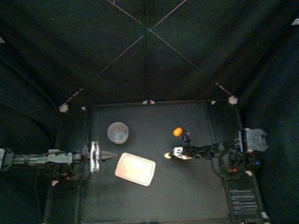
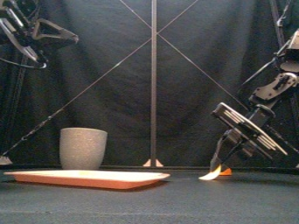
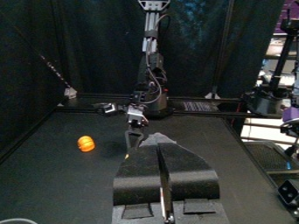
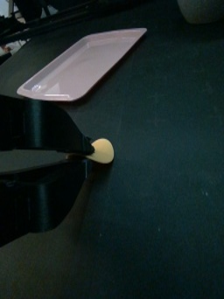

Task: Pick the chip then place it in the grey bowl
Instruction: Place chip in the grey bowl

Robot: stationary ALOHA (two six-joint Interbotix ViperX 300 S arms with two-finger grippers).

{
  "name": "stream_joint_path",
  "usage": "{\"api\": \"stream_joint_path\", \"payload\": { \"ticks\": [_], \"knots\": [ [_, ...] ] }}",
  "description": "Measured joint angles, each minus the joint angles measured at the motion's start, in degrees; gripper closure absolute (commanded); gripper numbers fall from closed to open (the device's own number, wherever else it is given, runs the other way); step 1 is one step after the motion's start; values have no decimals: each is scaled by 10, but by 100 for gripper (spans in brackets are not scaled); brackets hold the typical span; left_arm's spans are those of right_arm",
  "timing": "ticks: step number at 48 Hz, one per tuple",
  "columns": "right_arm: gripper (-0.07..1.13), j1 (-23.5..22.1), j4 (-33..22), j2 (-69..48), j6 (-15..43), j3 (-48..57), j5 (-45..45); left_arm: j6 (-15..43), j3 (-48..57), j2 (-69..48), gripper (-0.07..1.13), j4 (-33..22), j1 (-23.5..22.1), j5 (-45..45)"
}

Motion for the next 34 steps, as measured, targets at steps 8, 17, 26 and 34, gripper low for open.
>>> {"api": "stream_joint_path", "payload": {
  "ticks": [8,17,26,34],
  "knots": [
    [59,-10,-51,-1,-3,-45,1,0,5,0,102,1,0,0],
    [59,-48,-200,5,-2,-174,0,0,11,0,102,0,0,0],
    [59,-91,-357,76,4,-338,-2,0,11,0,102,0,0,0],
    [58,-103,-422,172,4,-455,-3,-1,11,0,102,0,0,1]
  ]
}}
